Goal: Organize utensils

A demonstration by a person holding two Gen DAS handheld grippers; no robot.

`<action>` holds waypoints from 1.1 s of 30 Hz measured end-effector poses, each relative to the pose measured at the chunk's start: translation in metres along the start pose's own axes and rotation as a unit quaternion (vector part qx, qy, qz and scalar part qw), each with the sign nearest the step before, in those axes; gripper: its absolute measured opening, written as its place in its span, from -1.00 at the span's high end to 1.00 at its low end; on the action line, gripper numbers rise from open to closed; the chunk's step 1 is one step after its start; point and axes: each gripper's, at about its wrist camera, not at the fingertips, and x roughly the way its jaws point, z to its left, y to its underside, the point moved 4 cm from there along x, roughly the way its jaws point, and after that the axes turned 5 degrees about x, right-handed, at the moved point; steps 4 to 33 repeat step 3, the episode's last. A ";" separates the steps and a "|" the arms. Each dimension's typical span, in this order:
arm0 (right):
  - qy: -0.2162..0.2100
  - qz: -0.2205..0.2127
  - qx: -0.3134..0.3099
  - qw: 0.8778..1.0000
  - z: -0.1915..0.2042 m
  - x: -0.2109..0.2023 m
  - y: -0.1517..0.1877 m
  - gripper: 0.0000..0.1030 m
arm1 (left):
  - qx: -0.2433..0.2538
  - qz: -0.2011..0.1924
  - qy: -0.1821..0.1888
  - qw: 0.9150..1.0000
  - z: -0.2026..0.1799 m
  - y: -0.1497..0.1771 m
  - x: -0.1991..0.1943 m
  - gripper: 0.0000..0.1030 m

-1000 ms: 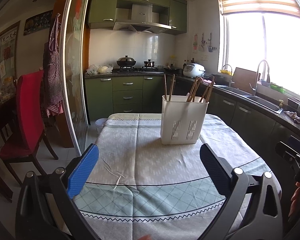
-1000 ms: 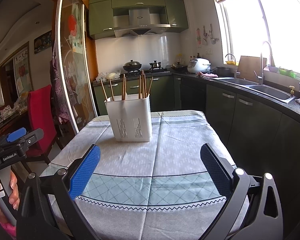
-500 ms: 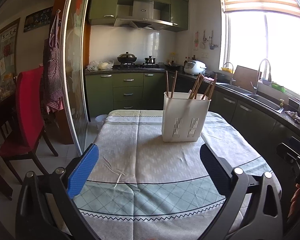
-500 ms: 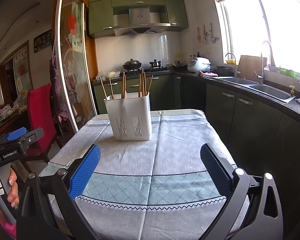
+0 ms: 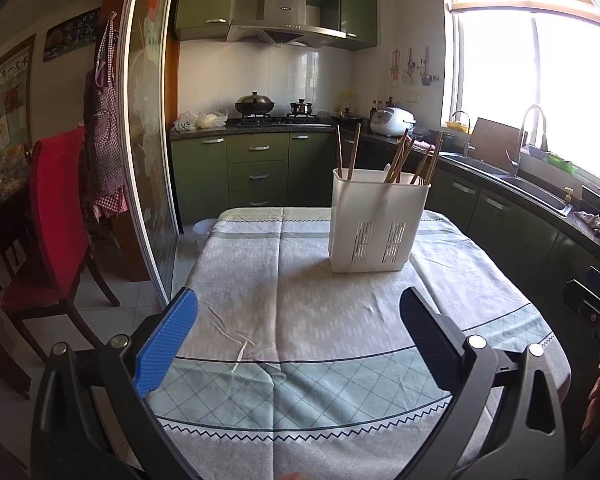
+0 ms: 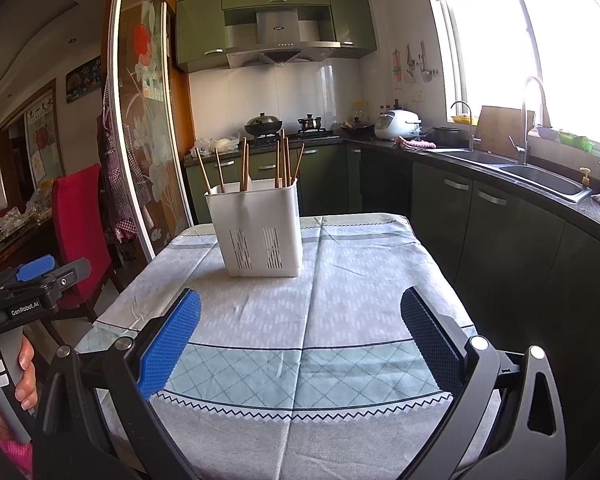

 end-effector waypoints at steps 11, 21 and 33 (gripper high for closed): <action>0.002 0.010 -0.004 1.000 -0.003 0.012 0.001 -0.91 | 0.009 0.015 -0.010 1.000 0.001 0.001 0.015 -0.87; 0.002 0.010 -0.004 1.000 -0.003 0.012 0.001 -0.91 | 0.009 0.015 -0.010 1.000 0.001 0.001 0.015 -0.87; 0.002 0.010 -0.004 1.000 -0.003 0.012 0.001 -0.91 | 0.009 0.015 -0.010 1.000 0.001 0.001 0.015 -0.87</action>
